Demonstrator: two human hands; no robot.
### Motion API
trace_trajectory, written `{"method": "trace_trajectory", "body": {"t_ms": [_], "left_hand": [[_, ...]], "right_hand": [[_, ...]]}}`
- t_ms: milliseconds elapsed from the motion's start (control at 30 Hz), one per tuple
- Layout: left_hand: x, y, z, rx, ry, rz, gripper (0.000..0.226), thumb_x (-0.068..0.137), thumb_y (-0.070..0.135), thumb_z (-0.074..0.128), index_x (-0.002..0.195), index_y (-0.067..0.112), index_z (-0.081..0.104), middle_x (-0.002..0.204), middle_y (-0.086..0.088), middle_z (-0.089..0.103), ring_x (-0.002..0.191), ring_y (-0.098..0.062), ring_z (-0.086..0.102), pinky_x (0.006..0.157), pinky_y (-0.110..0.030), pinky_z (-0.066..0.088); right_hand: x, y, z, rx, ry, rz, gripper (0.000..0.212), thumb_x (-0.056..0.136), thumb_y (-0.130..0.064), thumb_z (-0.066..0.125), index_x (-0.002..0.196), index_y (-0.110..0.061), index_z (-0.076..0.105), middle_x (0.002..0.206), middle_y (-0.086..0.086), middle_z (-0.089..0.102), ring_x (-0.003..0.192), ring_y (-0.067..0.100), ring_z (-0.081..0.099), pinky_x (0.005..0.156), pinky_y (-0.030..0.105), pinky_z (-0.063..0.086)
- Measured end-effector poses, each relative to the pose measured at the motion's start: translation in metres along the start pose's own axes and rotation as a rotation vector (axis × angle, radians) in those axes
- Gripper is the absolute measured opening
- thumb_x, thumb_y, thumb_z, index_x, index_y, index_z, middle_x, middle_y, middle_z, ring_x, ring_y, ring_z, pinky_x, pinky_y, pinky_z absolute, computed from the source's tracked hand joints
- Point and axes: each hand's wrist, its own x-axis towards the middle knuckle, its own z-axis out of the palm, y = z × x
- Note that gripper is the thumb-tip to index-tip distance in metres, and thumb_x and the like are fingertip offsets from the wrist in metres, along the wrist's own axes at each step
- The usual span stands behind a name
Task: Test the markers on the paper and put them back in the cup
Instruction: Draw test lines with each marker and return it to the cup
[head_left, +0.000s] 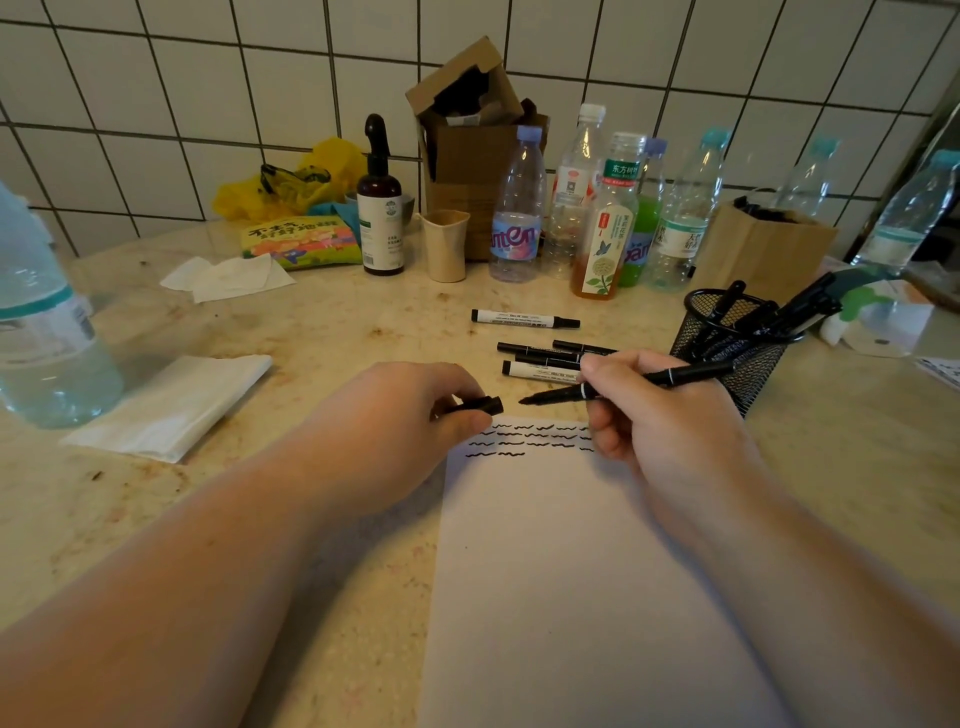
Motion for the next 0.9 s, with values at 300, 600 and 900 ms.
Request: {"method": "trace_trajectory", "body": {"t_ms": [300,600,900], "left_hand": [[0.0,0.001,0.0,-0.041,0.006,0.025,0.021,0.093,0.046,0.055,0.114,0.047,0.062,0.09,0.019,0.065,0.077,0.002,0.057,0.064,-0.015,0.044],[-0.004,0.007,-0.002,0.013,0.015,0.141,0.022,0.097,0.045,0.046,0.107,0.04,0.066,0.075,0.017,0.061,0.071,0.003,0.054,0.058,-0.011,0.037],[-0.006,0.011,0.002,0.021,-0.087,0.117,0.032,0.102,0.042,0.035,0.078,0.04,0.056,0.075,0.011,0.059,0.068,-0.003,0.052,0.056,-0.012,0.038]], "right_hand": [[-0.001,-0.003,0.001,0.241,-0.106,0.065,0.031,0.096,-0.008,0.055,0.073,-0.008,0.076,0.058,0.01,0.061,0.055,0.018,0.055,0.05,0.027,0.045],[-0.005,-0.003,0.005,0.221,-0.248,0.074,0.012,0.078,-0.025,0.071,0.072,-0.015,0.075,0.066,0.013,0.07,0.052,0.016,0.059,0.051,0.024,0.049],[-0.008,-0.002,0.006,0.155,-0.298,-0.022,0.017,0.08,-0.031,0.069,0.067,-0.021,0.075,0.061,0.009,0.065,0.052,0.017,0.055,0.05,0.023,0.044]]}}
